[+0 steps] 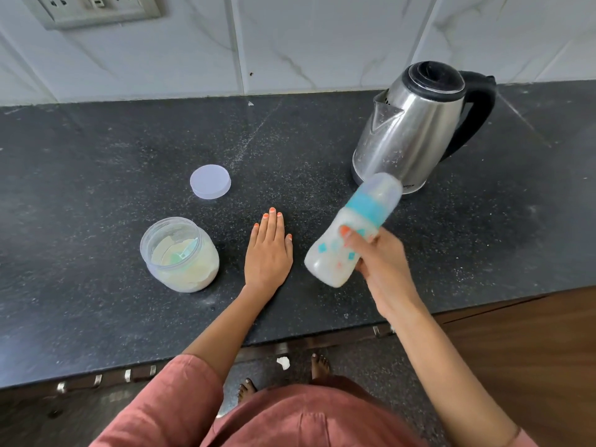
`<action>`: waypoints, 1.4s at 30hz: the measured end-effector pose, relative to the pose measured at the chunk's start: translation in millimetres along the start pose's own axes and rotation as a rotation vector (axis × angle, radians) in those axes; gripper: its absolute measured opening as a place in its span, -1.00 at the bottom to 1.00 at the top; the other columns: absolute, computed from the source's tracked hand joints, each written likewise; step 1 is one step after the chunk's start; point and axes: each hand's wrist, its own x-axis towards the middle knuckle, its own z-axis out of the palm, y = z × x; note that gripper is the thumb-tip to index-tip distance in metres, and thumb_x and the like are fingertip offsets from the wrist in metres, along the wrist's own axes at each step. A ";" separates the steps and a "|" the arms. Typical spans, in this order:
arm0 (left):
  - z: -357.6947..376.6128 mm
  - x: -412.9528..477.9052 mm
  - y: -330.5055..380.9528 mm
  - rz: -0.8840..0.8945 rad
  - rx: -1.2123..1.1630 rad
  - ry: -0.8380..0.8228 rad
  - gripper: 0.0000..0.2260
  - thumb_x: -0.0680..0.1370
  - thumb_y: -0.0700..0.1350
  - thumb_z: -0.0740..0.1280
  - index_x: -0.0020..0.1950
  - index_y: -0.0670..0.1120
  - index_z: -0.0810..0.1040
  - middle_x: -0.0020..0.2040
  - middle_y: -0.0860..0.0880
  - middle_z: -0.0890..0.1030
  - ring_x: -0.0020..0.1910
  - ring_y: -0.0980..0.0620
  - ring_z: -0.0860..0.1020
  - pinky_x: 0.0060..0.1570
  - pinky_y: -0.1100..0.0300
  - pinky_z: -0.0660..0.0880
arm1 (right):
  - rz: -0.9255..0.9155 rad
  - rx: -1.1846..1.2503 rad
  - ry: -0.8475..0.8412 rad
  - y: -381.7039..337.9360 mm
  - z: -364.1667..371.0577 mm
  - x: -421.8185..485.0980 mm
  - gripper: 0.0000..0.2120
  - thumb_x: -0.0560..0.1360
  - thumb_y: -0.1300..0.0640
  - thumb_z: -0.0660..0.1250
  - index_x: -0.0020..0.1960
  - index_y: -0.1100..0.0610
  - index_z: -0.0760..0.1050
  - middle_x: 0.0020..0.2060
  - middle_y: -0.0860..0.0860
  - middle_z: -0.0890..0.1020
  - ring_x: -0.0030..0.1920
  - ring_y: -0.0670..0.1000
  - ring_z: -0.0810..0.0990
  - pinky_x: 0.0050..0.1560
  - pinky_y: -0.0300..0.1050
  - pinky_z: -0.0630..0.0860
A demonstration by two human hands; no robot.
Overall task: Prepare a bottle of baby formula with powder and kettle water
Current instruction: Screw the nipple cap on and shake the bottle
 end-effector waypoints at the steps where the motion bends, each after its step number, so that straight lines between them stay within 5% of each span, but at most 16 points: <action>1: 0.2 0.1 -0.3 0.001 0.003 -0.002 -0.54 0.65 -0.04 -0.08 0.51 -0.18 -0.04 0.54 -0.12 -0.02 0.52 -0.03 -0.05 0.46 0.10 -0.13 | 0.012 -0.076 -0.057 1.8 1.0 -4.0 -0.86 0.37 0.27 0.40 -0.14 0.05 0.55 -0.26 -0.08 0.67 -0.15 -0.07 0.63 0.02 -0.01 0.54; 3: 0.9 0.0 -0.9 -0.004 -0.002 0.001 -0.54 0.65 -0.04 -0.07 0.51 -0.18 -0.03 0.54 -0.12 -0.01 0.52 -0.03 -0.04 0.46 0.10 -0.13 | 0.015 -0.110 -0.086 1.6 -0.9 -5.4 -0.85 0.32 0.24 0.42 -0.16 0.06 0.55 -0.28 -0.08 0.67 -0.17 -0.09 0.63 -0.01 -0.05 0.55; 8: 0.4 0.0 0.2 0.000 -0.017 0.015 -0.55 0.65 -0.04 -0.05 0.50 -0.19 0.01 0.53 -0.13 0.02 0.52 -0.04 -0.01 0.46 0.09 -0.10 | 0.005 0.297 0.135 -7.6 -6.6 10.7 -0.88 0.45 0.18 0.32 -0.03 0.05 0.50 -0.10 -0.05 0.63 -0.11 -0.12 0.63 -0.05 -0.16 0.59; 14: 0.6 0.1 -0.8 -0.007 -0.003 0.008 -0.54 0.65 -0.04 -0.07 0.51 -0.18 -0.03 0.54 -0.11 -0.01 0.52 -0.03 -0.04 0.46 0.10 -0.12 | 0.058 -0.060 -0.096 -3.8 -5.0 -2.6 -0.72 0.16 0.08 0.42 -0.14 0.09 0.56 -0.25 -0.03 0.66 -0.16 -0.04 0.61 0.02 -0.01 0.53; 19: 0.9 0.2 0.2 -0.001 -0.012 0.017 -0.55 0.65 -0.04 -0.06 0.50 -0.19 0.00 0.53 -0.12 0.02 0.52 -0.04 -0.01 0.46 0.10 -0.11 | 0.015 0.297 0.137 -12.4 -6.5 16.2 -0.92 0.47 0.17 0.31 -0.04 0.06 0.50 -0.11 -0.05 0.63 -0.10 -0.12 0.63 -0.05 -0.15 0.59; 25: 1.5 0.4 -0.2 -0.006 -0.009 0.009 -0.54 0.65 -0.04 -0.06 0.51 -0.18 -0.02 0.53 -0.12 0.00 0.52 -0.04 -0.02 0.46 0.10 -0.12 | 0.083 -0.143 -0.098 -0.7 -3.8 -1.7 -0.90 0.37 0.24 0.39 -0.16 0.08 0.55 -0.22 0.00 0.64 -0.14 -0.02 0.60 0.04 0.01 0.53; 30: 1.0 0.1 0.1 -0.005 -0.020 0.018 -0.55 0.65 -0.05 -0.05 0.50 -0.19 0.02 0.53 -0.13 0.03 0.51 -0.04 0.00 0.46 0.10 -0.11 | 0.017 0.297 0.135 -8.8 -6.7 13.4 -0.92 0.47 0.18 0.31 -0.06 0.05 0.51 -0.16 -0.07 0.64 -0.15 -0.14 0.64 -0.09 -0.18 0.59; 35: 1.5 1.1 -0.6 -0.005 0.000 0.004 -0.54 0.65 -0.04 -0.07 0.51 -0.18 -0.03 0.54 -0.12 -0.01 0.52 -0.03 -0.04 0.46 0.11 -0.13 | 0.073 -0.180 -0.107 1.2 -3.6 -3.2 -0.91 0.36 0.21 0.41 -0.16 0.09 0.56 -0.25 -0.02 0.65 -0.17 -0.04 0.62 -0.04 -0.06 0.55; 40: 1.0 0.3 0.2 -0.001 -0.019 0.022 -0.55 0.65 -0.04 -0.06 0.50 -0.19 0.00 0.53 -0.13 0.02 0.52 -0.04 -0.01 0.46 0.10 -0.13 | 0.033 0.273 0.125 -8.6 -7.2 15.2 -0.93 0.47 0.17 0.31 -0.06 0.07 0.51 -0.14 -0.04 0.64 -0.13 -0.11 0.63 -0.07 -0.15 0.59; 42: 1.5 0.5 0.6 -0.001 -0.015 0.019 -0.55 0.65 -0.04 -0.06 0.50 -0.19 0.00 0.53 -0.12 0.01 0.52 -0.04 -0.02 0.46 0.10 -0.13 | 0.030 0.264 0.114 -5.1 -4.4 13.5 -0.93 0.46 0.18 0.31 -0.07 0.07 0.51 -0.15 -0.04 0.64 -0.16 -0.13 0.63 -0.08 -0.17 0.59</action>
